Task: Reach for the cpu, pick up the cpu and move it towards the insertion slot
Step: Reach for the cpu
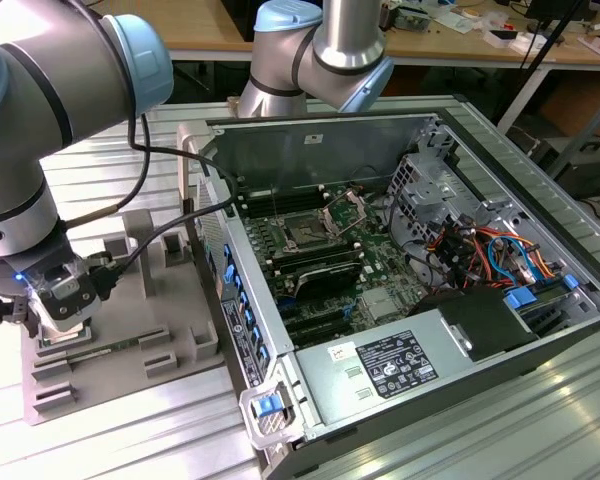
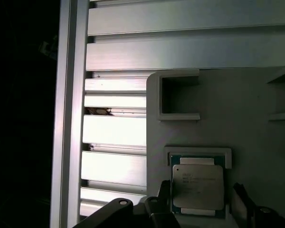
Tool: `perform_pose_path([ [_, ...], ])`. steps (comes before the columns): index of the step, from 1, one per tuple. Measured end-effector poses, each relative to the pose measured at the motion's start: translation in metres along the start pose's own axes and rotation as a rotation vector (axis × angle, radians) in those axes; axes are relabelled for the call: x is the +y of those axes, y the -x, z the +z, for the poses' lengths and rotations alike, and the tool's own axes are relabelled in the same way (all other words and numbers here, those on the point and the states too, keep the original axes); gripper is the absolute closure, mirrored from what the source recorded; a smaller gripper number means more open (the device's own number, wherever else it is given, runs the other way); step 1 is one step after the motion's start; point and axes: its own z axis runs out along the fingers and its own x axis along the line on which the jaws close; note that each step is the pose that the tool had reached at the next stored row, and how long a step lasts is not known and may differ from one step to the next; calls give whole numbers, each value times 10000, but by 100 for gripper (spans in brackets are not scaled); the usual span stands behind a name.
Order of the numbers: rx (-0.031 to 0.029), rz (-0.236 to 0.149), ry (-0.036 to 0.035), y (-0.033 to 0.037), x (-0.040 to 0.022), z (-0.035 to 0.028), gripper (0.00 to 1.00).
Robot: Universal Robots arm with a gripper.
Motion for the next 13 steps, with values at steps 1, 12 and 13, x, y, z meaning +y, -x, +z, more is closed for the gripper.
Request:
perform_pose_path([
  [1, 0, -10, 0, 0, 0, 11, 40],
  [12, 6, -148, 1, 0, -2, 103, 40],
  [13, 5, -150, 1, 0, -2, 104, 40],
])
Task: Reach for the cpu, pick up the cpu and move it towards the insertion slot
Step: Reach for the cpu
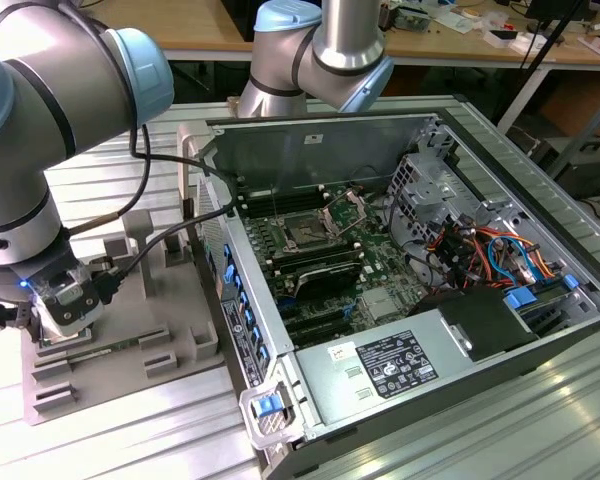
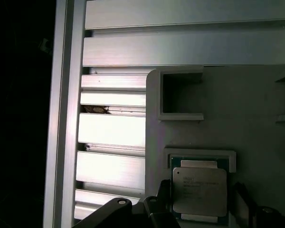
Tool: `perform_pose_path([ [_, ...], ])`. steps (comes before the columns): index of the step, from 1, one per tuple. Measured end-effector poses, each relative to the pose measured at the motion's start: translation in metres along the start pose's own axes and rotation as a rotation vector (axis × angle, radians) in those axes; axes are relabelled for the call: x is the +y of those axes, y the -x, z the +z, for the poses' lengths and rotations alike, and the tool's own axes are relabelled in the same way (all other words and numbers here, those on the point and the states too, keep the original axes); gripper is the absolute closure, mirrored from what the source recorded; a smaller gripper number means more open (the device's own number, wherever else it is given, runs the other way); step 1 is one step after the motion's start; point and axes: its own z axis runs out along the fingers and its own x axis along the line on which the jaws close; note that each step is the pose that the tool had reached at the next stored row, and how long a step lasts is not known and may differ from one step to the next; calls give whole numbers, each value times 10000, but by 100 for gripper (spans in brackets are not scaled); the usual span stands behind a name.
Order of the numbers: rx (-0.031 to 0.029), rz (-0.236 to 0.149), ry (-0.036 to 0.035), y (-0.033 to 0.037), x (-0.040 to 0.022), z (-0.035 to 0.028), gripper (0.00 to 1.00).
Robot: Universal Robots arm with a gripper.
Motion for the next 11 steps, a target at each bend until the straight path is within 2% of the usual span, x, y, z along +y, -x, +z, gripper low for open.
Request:
perform_pose_path([
  [11, -4, -3, 1, 0, 0, 3, 39],
])
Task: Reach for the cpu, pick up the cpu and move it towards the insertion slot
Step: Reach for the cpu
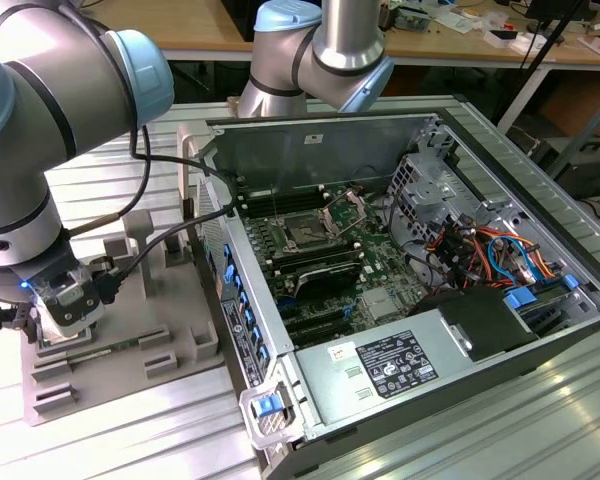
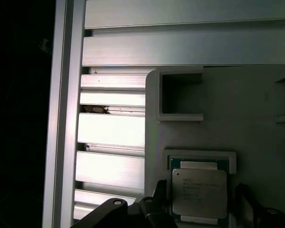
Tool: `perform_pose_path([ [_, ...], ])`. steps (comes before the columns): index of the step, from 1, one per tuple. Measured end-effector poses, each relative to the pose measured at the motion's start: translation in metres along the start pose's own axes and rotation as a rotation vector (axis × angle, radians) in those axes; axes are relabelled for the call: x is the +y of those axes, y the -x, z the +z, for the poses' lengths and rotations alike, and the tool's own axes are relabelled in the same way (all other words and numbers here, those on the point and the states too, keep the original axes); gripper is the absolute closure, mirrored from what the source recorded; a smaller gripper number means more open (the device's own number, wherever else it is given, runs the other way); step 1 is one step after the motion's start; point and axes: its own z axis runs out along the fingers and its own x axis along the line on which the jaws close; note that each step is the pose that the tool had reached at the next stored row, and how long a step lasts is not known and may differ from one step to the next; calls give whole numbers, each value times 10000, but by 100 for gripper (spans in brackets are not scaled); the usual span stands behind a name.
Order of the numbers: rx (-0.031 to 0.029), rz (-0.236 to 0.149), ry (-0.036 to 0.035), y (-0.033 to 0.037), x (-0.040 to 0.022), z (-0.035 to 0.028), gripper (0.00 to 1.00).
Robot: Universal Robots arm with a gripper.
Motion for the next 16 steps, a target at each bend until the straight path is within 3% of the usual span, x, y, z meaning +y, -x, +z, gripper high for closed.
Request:
perform_pose_path([
  [1, 0, 0, 0, 0, 0, 0, 32],
  [8, 1, -29, -1, -1, 2, -24, 32],
  [9, 7, -187, -2, -2, 5, -24, 32],
  [11, 10, -349, 3, -1, 12, -20, 32],
  [16, 10, -347, 17, -4, 25, 1, 32],
])
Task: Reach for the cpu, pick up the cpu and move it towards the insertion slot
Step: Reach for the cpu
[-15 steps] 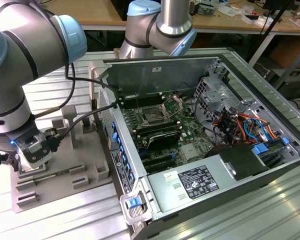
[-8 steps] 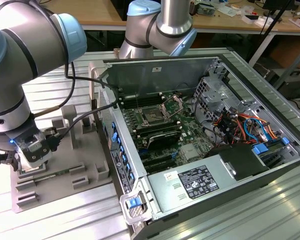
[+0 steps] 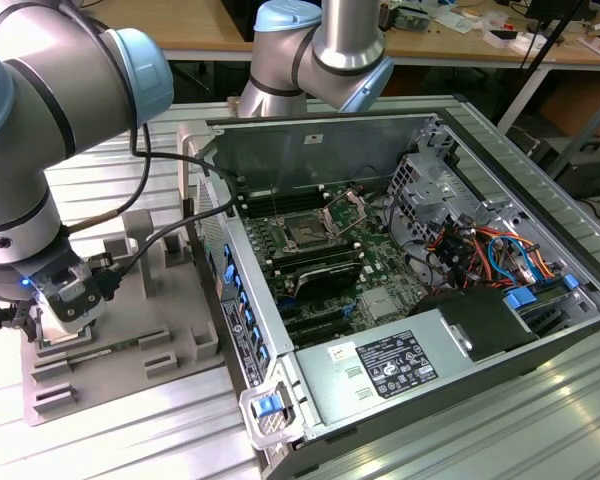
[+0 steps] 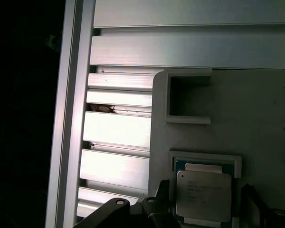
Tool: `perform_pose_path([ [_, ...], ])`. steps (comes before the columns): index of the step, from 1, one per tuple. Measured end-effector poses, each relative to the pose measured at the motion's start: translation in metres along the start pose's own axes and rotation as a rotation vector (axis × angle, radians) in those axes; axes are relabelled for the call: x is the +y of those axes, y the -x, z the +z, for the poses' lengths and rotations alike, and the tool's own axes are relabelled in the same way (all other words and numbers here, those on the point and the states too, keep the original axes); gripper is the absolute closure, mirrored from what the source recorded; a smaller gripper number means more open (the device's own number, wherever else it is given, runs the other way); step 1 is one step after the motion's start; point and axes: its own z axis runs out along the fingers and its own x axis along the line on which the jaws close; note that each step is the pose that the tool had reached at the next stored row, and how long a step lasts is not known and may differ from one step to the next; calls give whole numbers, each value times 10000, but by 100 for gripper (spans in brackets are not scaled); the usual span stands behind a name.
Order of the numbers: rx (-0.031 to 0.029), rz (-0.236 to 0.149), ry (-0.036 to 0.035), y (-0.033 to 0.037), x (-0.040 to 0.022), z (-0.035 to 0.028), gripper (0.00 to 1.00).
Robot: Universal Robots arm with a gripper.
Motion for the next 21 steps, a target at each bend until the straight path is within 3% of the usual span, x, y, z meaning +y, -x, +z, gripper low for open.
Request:
perform_pose_path([
  [9, 0, 5, 0, -4, 0, 9, 32],
  [10, 0, 5, 1, -4, 0, 9, 33],
  [12, 1, 7, -1, -5, 1, 9, 45],
  [21, -1, 5, 0, -4, 0, 10, 45],
])
